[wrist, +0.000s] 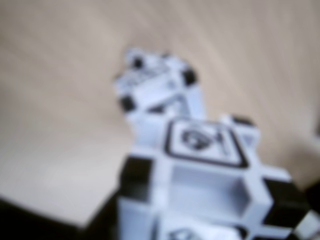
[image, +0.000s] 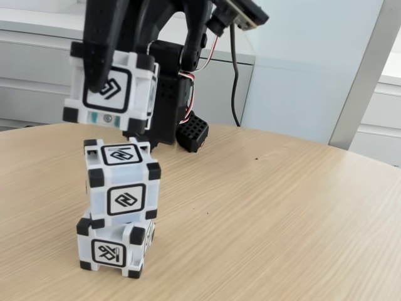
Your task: Stack cubes from left to right.
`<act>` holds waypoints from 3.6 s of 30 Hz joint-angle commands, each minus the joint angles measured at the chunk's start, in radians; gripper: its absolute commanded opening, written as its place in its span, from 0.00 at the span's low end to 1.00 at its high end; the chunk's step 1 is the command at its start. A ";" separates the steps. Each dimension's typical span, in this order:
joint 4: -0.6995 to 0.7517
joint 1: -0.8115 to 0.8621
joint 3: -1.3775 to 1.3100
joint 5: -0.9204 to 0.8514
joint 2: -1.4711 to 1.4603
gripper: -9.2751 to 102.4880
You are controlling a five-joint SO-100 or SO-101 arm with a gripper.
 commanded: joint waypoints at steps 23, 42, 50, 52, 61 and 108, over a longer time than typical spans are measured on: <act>0.000 -0.006 -0.058 -0.038 -0.130 0.37; 0.006 -0.005 -0.060 0.055 0.270 0.37; 0.005 -0.087 -0.044 0.052 0.609 0.14; 0.002 -0.181 -0.044 0.083 0.650 0.09; -0.044 -0.658 -0.037 0.245 0.690 0.08; -0.499 -0.308 1.259 0.225 1.272 0.09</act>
